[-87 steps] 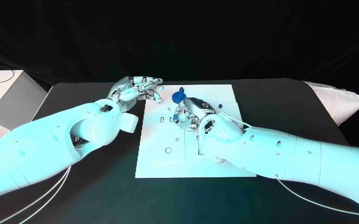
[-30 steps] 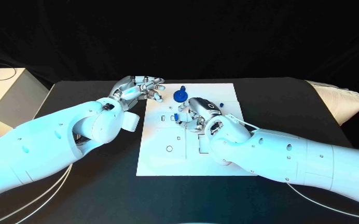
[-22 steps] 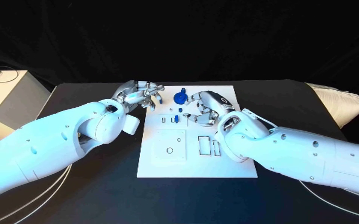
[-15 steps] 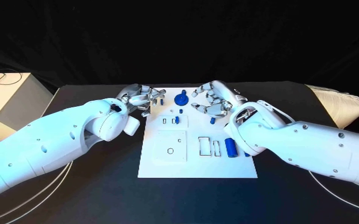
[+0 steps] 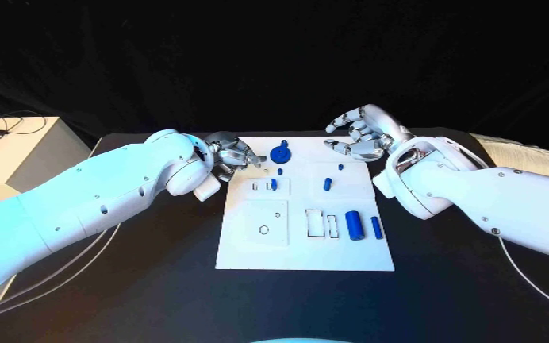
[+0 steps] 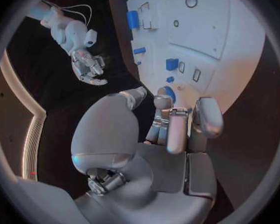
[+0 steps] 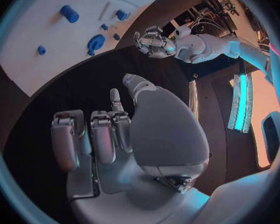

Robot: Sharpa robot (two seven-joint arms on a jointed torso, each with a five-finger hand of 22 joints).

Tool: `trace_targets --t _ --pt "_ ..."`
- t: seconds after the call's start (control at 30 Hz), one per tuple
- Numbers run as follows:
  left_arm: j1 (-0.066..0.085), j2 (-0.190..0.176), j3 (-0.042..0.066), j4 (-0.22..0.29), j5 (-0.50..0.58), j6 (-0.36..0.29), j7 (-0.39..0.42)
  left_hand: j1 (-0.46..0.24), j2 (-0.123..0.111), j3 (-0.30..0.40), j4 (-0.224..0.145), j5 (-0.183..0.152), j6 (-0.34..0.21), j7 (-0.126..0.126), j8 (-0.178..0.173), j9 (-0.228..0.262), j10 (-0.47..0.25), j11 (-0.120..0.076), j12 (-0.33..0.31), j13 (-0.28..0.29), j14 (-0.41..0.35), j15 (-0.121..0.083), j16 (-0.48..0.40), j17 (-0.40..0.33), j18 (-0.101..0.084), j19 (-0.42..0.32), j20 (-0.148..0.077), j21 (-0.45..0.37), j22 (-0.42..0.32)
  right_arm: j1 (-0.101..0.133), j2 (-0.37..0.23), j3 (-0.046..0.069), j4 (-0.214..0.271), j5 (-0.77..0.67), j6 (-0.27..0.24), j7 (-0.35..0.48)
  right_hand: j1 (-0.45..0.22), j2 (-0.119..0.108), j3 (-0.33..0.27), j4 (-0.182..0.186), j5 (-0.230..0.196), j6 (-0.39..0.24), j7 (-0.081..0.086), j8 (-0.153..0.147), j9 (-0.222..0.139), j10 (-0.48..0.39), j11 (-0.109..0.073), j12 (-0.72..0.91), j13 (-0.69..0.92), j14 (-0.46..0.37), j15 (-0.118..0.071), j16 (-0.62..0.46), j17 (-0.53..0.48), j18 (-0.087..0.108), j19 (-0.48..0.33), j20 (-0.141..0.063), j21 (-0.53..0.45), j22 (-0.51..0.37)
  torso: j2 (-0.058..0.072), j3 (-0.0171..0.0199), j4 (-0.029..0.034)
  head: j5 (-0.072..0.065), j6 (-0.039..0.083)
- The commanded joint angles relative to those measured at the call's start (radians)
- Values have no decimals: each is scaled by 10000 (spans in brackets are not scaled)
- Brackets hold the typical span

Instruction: Assemble the parts on the task board

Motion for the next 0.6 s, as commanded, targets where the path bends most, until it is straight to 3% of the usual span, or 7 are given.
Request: trace_targets --t 0.03,0.27,0.33,0.6 --pt "201 266 -131 -280 -1084 1185 -923 -376 -124 30 127 -51 -95 54 -21 47 157 39 188 187 593 6 104 1551 -153 131 45 116 144 31 -82 3 -110 544 290 -22 -76 -18 36 47 -39 38 4 57 13 530 -54 6 2085 1036 -81 13 2549 -44 884 -51 21 2339 -75 49 8 21 -85" --pt "657 798 -617 -834 -1760 1829 -1137 -1177 -35 -387 139 -48 2 2 118 269 281 13 416 457 639 -2 185 1663 -183 212 62 239 350 87 -191 8 -255 542 261 -184 -111 -44 28 68 -23 6 6 55 23 515 -54 -10 2069 1032 -83 7 2531 -38 873 -54 -1 2322 -83 131 -8 76 -190" --pt "748 906 -710 -951 -1861 1974 -1171 -1260 18 -479 130 -45 75 -47 244 420 295 -27 441 489 649 -33 199 1685 -193 242 41 273 413 102 -207 8 -291 516 231 -253 -122 -47 28 76 -16 -3 7 55 25 509 -53 -15 2064 1031 -84 5 2526 -37 870 -55 -8 2316 -73 125 -17 93 -208" --pt "937 1292 -845 -1380 -2035 2584 -1271 -1418 108 -596 147 -44 40 -77 334 672 205 -54 371 427 615 -62 149 1617 -197 241 10 287 438 168 -226 9 -383 406 144 -477 -152 -62 34 100 45 -34 8 58 40 500 -53 -24 2055 1030 -84 4 2521 -32 861 -58 -27 2302 -36 135 -25 49 -253"
